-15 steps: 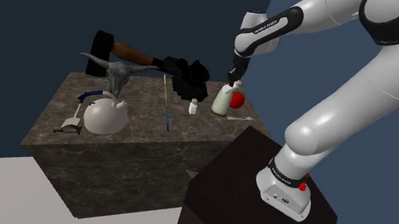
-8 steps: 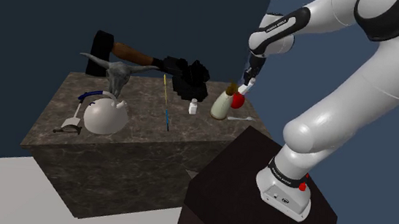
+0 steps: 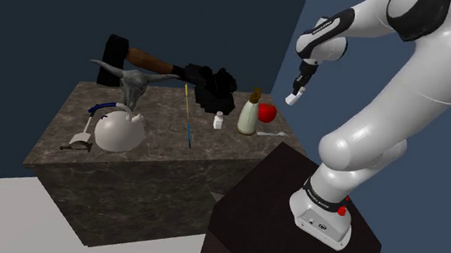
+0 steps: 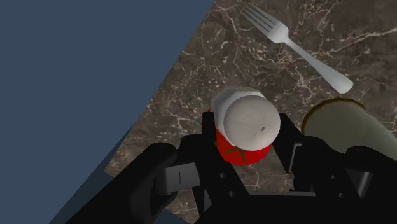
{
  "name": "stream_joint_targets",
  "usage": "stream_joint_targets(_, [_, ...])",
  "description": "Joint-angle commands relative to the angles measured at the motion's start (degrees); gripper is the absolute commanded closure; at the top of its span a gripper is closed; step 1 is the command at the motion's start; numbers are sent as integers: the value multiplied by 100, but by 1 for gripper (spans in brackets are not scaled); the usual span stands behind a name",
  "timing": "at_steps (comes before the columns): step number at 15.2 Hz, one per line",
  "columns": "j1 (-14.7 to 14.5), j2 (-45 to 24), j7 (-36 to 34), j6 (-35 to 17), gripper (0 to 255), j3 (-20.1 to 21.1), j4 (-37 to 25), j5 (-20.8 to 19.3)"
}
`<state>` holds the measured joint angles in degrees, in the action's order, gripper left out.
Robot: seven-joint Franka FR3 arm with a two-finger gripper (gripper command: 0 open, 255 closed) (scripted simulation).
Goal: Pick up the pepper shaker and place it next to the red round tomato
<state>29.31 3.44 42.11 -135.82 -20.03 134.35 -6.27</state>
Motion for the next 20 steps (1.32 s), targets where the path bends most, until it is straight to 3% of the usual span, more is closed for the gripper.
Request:
stream_joint_targets(1, [95,-130,284,-56,255,-124,-85,75])
stream_joint_targets(20, [168,-1318,667,-1542,255,-40,277,692])
